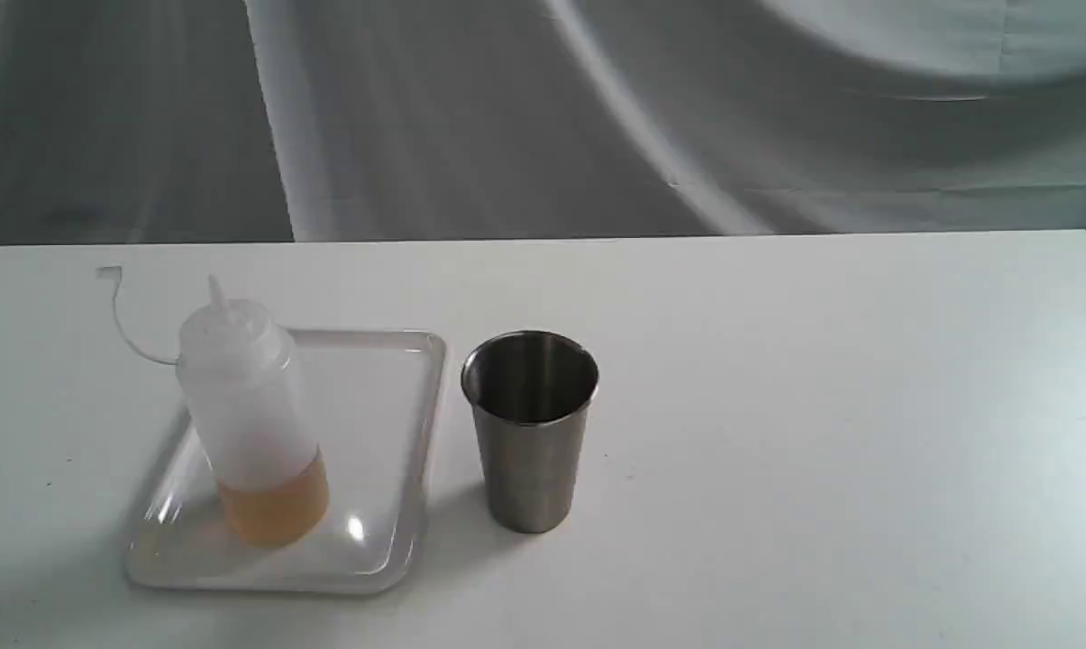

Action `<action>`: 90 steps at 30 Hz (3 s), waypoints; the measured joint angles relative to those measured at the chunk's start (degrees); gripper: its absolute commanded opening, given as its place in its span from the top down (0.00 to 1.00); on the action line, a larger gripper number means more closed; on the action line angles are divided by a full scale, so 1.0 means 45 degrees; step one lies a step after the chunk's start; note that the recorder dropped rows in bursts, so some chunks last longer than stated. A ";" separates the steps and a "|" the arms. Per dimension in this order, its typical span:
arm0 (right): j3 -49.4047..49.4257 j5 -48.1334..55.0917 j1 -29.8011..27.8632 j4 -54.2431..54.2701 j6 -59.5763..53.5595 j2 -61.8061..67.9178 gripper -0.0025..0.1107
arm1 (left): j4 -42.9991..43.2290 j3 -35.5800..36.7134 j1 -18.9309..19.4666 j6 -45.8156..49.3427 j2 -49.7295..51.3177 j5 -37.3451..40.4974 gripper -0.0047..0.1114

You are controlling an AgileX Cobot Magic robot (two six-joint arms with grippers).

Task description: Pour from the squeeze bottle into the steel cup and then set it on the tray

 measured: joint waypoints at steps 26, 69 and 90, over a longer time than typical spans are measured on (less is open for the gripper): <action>0.0000 -0.0525 -0.5472 -0.1179 -0.1529 -0.0007 0.98 | 0.0000 0.0000 0.0000 0.0000 0.0000 0.0000 0.89; 0.0000 0.2334 -1.0823 -1.4962 1.4791 -0.0028 0.98 | 0.0000 0.0000 0.0000 0.0000 0.0000 0.0000 0.89; 0.0000 0.2114 -1.2005 -1.4463 1.2560 -0.0028 0.98 | 0.0000 0.0000 0.0000 0.0000 0.0000 0.0000 0.89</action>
